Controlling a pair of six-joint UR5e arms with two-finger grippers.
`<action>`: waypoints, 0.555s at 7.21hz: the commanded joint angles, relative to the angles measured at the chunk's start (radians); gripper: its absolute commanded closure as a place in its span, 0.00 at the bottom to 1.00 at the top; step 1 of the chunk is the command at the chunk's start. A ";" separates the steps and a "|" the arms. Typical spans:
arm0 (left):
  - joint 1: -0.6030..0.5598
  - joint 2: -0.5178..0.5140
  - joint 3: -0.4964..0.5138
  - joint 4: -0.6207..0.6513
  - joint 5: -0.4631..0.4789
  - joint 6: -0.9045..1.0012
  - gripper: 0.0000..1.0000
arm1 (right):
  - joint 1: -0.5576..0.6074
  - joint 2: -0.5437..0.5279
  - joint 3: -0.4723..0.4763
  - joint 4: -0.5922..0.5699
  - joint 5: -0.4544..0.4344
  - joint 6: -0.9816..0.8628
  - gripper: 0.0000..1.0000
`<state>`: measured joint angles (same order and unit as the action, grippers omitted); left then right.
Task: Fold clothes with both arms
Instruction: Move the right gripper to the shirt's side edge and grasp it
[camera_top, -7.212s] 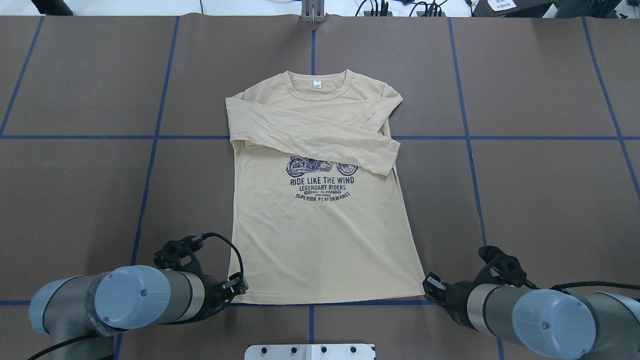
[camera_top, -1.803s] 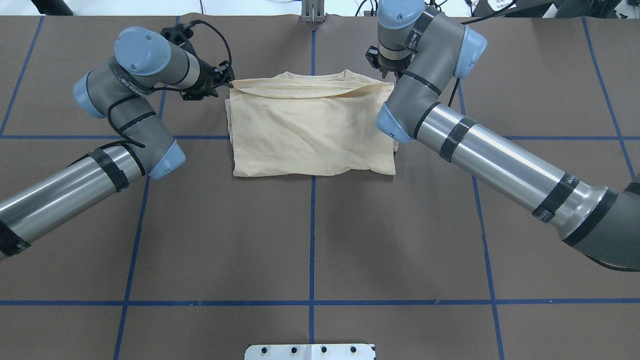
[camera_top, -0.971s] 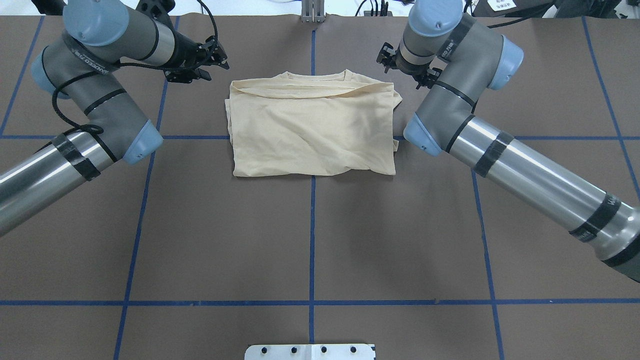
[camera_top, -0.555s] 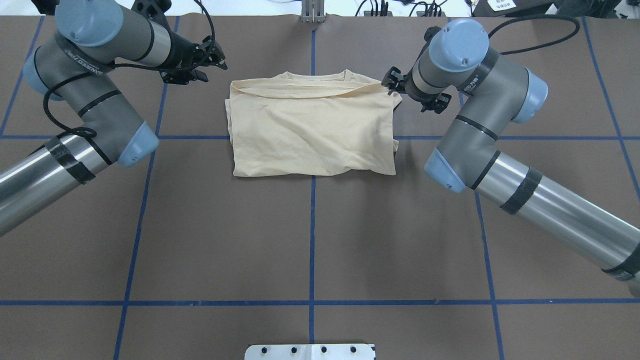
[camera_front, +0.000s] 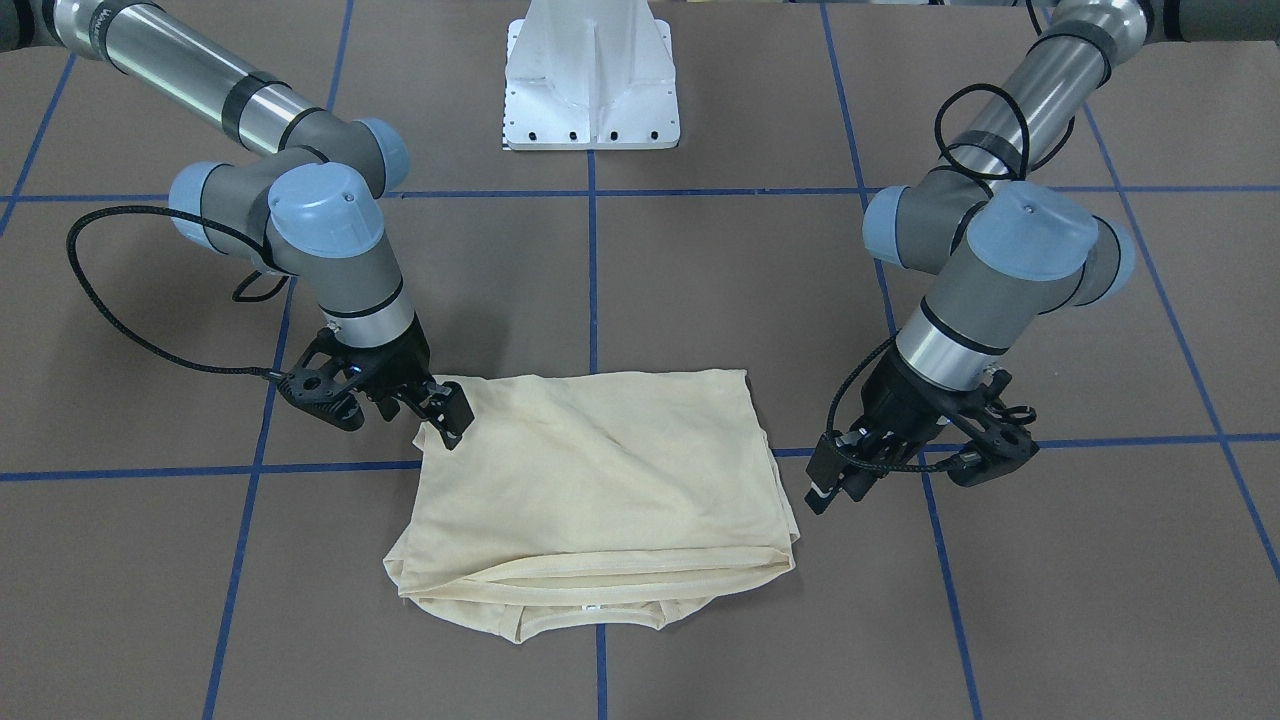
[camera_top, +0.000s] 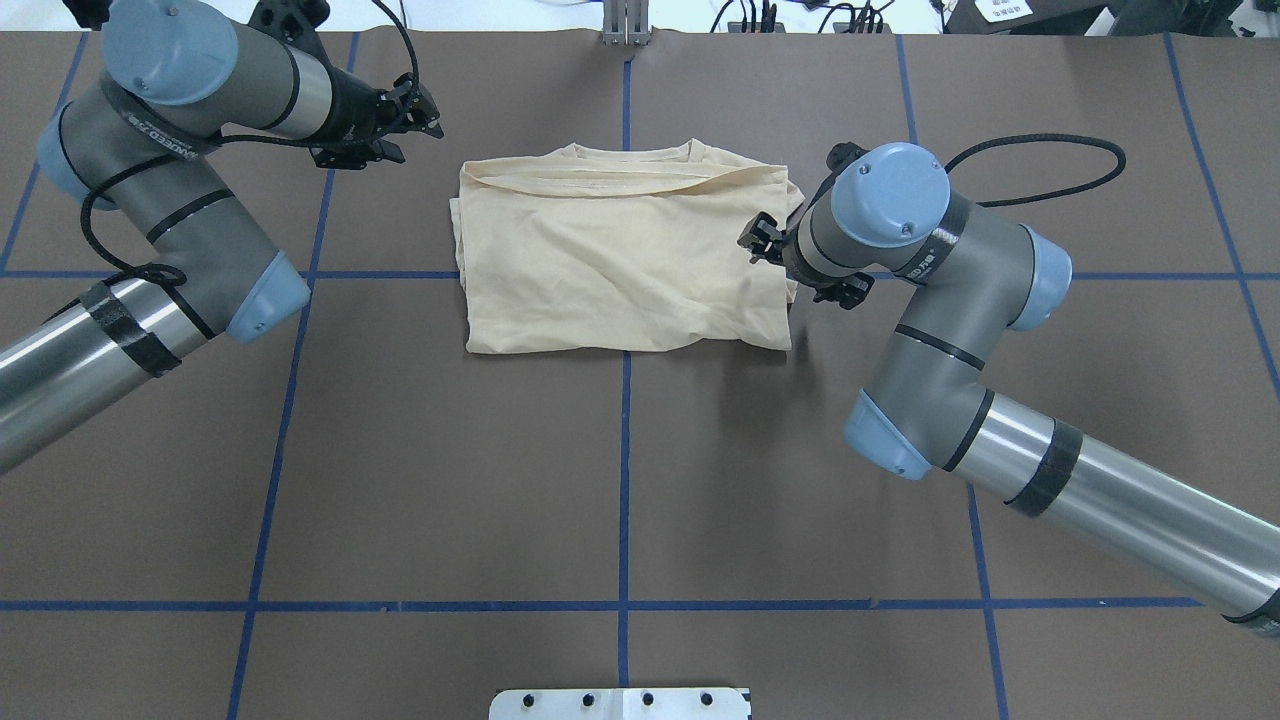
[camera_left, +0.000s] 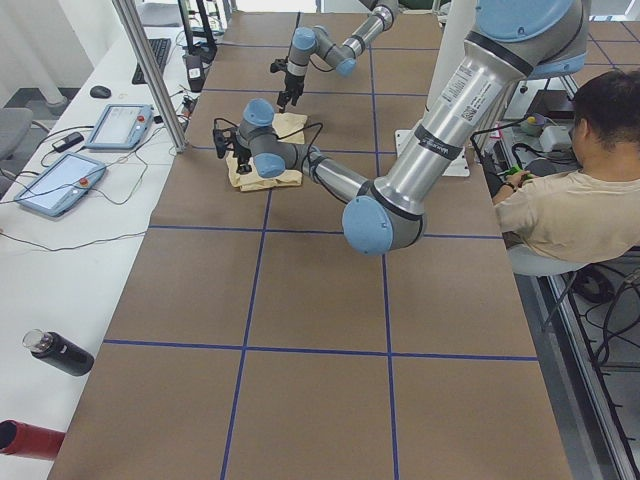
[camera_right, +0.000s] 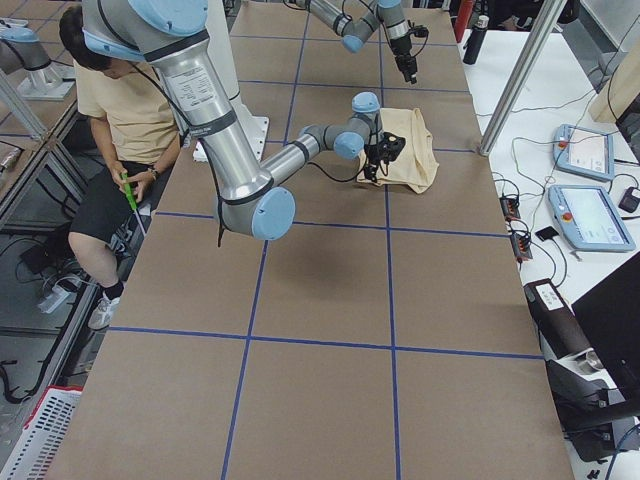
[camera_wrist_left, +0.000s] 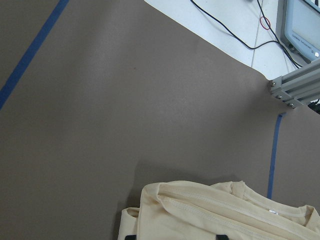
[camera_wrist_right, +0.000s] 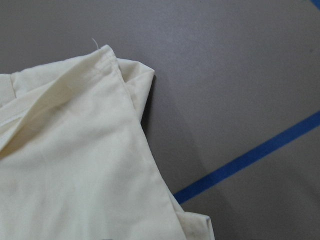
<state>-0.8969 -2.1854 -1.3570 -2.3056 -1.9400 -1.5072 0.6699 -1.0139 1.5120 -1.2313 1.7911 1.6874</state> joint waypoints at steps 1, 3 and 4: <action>0.003 0.009 -0.010 0.000 0.012 0.005 0.39 | -0.026 -0.021 0.031 0.016 -0.002 0.098 0.08; 0.003 0.009 -0.010 0.000 0.013 0.005 0.39 | -0.050 -0.055 0.059 0.016 -0.002 0.140 0.13; 0.003 0.009 -0.010 0.000 0.013 0.005 0.39 | -0.058 -0.122 0.130 0.016 -0.001 0.141 0.15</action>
<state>-0.8944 -2.1769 -1.3665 -2.3056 -1.9273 -1.5019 0.6215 -1.0768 1.5799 -1.2148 1.7887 1.8207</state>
